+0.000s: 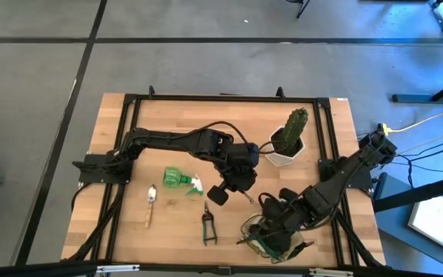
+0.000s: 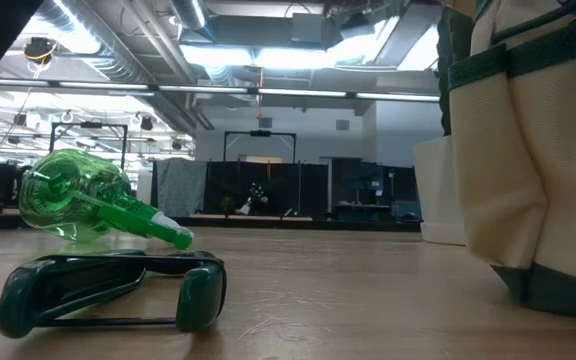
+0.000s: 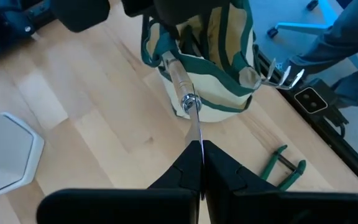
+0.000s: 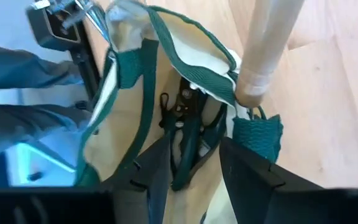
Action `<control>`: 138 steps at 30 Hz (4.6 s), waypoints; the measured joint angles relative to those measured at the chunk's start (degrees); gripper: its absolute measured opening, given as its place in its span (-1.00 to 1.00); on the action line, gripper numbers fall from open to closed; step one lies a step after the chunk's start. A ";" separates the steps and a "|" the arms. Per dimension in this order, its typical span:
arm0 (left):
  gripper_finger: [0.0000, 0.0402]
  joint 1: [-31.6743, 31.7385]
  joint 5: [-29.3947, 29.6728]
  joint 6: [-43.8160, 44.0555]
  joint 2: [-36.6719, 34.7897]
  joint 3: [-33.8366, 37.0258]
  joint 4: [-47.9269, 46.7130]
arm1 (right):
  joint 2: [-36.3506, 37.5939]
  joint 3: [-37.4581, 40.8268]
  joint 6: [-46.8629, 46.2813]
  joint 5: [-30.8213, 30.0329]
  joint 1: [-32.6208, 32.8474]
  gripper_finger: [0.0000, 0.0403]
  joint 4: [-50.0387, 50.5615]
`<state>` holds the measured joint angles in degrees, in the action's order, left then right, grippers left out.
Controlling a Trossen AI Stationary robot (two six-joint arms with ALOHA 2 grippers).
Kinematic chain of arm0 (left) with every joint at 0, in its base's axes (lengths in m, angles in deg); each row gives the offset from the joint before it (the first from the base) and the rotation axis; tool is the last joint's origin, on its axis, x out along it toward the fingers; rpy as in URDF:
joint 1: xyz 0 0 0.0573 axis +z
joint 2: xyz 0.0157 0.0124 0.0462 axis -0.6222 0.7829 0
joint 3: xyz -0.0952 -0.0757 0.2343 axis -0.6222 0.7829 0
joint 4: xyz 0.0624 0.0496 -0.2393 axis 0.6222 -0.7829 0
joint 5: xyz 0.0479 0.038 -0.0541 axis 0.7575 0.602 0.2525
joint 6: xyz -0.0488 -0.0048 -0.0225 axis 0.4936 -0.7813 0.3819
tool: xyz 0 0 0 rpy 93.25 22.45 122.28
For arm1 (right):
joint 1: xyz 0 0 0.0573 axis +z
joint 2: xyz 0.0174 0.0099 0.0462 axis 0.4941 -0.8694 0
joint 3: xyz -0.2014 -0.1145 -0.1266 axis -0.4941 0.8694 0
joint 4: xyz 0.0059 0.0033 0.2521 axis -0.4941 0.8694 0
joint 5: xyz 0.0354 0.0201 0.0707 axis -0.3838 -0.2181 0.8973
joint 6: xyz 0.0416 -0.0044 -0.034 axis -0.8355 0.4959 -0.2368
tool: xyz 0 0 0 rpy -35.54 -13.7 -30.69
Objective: Pick & Place Garden tools in Gardening bag
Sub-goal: Put the right hand trowel into the side pocket of the white bag
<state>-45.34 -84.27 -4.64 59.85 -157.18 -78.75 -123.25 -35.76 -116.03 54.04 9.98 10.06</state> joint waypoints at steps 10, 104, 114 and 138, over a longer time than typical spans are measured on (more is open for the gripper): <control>-0.99 0.03 -0.02 -0.49 0.00 0.00 -1.73 | -1.53 0.01 -0.46 -5.20 0.29 -0.29 0.48; -0.99 -1.63 -4.66 -6.46 2.29 0.09 0.55 | -8.17 -7.19 0.47 -0.70 0.73 -0.99 3.55; -0.99 -0.82 -2.95 -6.56 2.56 0.09 1.99 | -8.17 -7.19 0.27 -1.16 0.87 -0.99 3.36; -0.99 -2.96 -3.74 -6.56 2.23 -0.02 2.31 | -8.17 -5.09 -1.24 0.42 1.36 -0.99 0.77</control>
<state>-48.30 -88.01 -11.20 62.08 -157.20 -76.44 -131.43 -40.85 -117.27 54.47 11.33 10.83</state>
